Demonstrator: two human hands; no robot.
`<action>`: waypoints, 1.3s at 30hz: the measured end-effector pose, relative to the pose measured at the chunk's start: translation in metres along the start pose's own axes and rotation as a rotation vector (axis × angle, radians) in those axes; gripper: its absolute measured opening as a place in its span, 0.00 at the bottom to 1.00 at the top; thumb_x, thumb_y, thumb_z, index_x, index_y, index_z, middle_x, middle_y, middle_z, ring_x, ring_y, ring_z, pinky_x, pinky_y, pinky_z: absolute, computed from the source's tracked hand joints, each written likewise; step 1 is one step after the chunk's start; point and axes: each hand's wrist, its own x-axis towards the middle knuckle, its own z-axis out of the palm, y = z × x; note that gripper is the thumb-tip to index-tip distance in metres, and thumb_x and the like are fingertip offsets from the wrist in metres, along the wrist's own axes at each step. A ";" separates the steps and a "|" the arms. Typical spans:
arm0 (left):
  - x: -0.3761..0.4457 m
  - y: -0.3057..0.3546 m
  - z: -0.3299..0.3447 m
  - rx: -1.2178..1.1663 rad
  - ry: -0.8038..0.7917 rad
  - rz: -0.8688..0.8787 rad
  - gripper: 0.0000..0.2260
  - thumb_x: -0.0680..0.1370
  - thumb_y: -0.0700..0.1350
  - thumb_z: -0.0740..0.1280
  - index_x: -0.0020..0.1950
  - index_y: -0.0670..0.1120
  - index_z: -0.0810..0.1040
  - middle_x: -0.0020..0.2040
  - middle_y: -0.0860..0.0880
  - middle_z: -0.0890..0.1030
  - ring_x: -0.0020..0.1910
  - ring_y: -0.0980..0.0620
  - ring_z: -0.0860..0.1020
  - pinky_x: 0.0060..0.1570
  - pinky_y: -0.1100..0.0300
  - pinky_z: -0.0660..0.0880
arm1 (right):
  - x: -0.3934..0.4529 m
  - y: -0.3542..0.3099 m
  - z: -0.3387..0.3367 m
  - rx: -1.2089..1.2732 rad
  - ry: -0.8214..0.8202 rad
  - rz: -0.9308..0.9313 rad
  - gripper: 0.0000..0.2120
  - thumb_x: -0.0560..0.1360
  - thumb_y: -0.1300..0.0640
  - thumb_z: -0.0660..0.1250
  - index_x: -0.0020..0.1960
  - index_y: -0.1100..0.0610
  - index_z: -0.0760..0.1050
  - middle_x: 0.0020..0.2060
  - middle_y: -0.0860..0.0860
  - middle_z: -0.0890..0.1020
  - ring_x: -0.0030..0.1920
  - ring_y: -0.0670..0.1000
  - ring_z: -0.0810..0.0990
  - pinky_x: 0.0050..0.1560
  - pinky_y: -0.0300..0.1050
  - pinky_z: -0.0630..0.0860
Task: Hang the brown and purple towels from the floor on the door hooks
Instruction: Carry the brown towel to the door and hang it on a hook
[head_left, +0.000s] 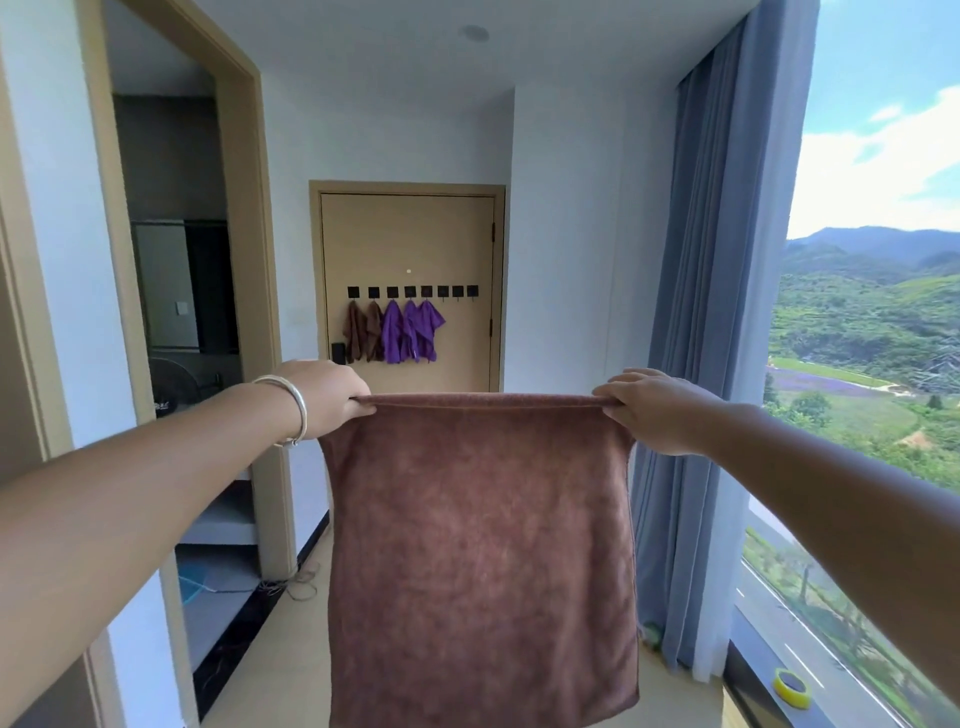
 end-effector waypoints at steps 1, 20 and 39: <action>0.008 -0.008 0.004 -0.003 0.005 -0.002 0.17 0.83 0.54 0.54 0.41 0.50 0.77 0.38 0.52 0.79 0.40 0.52 0.77 0.44 0.56 0.73 | 0.012 -0.003 0.001 -0.005 0.003 -0.004 0.17 0.83 0.48 0.51 0.69 0.47 0.70 0.66 0.45 0.73 0.70 0.49 0.65 0.70 0.54 0.65; 0.166 -0.169 0.085 -0.054 0.057 -0.085 0.18 0.82 0.54 0.55 0.37 0.48 0.73 0.35 0.50 0.77 0.35 0.51 0.74 0.38 0.57 0.69 | 0.249 -0.054 0.059 0.041 0.066 -0.063 0.16 0.83 0.49 0.51 0.62 0.47 0.75 0.58 0.44 0.77 0.64 0.48 0.69 0.67 0.53 0.68; 0.366 -0.202 0.171 -0.035 -0.030 -0.243 0.20 0.82 0.54 0.56 0.32 0.51 0.67 0.32 0.52 0.71 0.31 0.54 0.69 0.34 0.58 0.64 | 0.484 0.000 0.179 0.102 0.004 -0.102 0.16 0.83 0.49 0.50 0.62 0.49 0.73 0.53 0.48 0.75 0.60 0.49 0.70 0.62 0.49 0.70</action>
